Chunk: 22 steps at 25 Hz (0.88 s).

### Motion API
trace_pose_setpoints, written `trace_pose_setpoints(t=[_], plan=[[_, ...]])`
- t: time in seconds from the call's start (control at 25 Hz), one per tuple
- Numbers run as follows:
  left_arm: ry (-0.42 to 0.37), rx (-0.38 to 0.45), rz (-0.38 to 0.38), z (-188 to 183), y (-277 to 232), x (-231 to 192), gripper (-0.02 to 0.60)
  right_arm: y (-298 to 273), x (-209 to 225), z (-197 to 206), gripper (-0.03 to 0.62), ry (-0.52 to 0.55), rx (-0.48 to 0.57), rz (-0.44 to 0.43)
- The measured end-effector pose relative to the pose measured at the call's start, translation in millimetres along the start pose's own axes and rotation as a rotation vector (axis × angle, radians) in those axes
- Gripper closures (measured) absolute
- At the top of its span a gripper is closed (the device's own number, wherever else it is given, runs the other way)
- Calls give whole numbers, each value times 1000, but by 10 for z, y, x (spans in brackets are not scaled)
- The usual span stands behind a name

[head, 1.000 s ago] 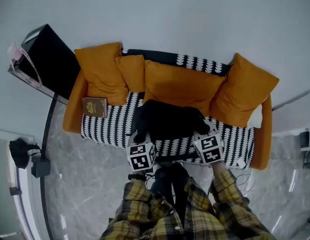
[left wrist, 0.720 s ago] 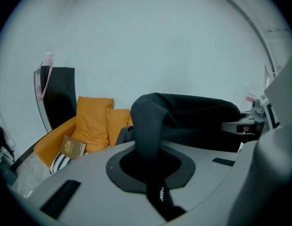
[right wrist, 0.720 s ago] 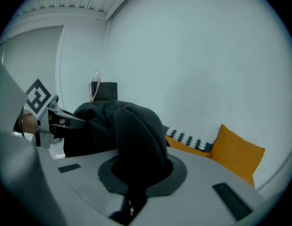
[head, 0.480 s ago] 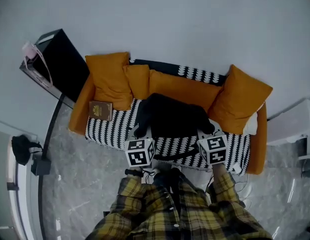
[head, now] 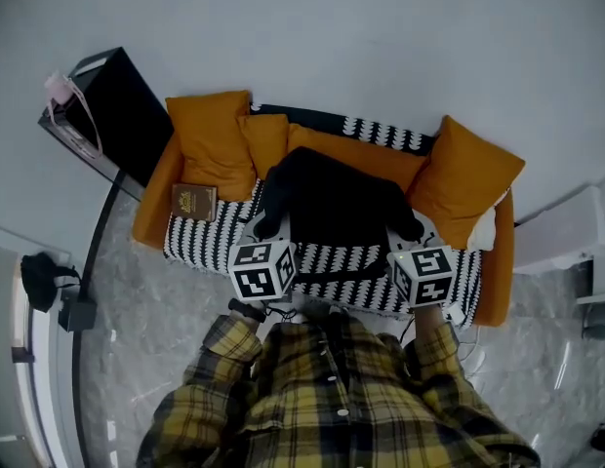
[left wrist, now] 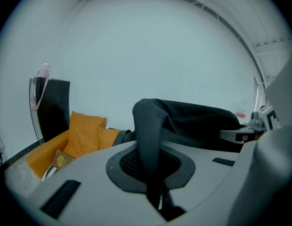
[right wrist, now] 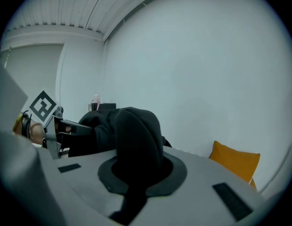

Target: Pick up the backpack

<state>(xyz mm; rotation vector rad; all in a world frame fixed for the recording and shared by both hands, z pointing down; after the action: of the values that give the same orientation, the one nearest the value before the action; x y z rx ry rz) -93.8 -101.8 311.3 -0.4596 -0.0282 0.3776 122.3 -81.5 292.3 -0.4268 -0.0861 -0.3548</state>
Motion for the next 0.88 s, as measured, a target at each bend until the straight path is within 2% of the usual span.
trace_pose_setpoints(t=[0.24, 0.44, 0.88], plan=[[-46, 19, 65, -148, 72, 170, 545, 179, 3, -159, 563, 12, 48, 5], [-128, 35, 123, -236, 203, 241, 545, 356, 20, -254, 563, 31, 83, 3], [-125, 59, 147, -353, 273, 293, 545, 491, 50, -348, 563, 43, 106, -12]])
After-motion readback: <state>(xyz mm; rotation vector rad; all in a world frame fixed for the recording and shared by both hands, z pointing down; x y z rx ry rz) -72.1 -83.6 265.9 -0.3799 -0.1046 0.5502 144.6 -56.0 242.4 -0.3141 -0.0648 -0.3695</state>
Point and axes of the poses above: the fingertips, and each gripper's own axes: y backward along the fingers, x to its right, z out of its underside, the point moved 2 cm from there along y, backward along the fingers, and after that the axes turned 9 degrees about -y, right-handed, at the moved point
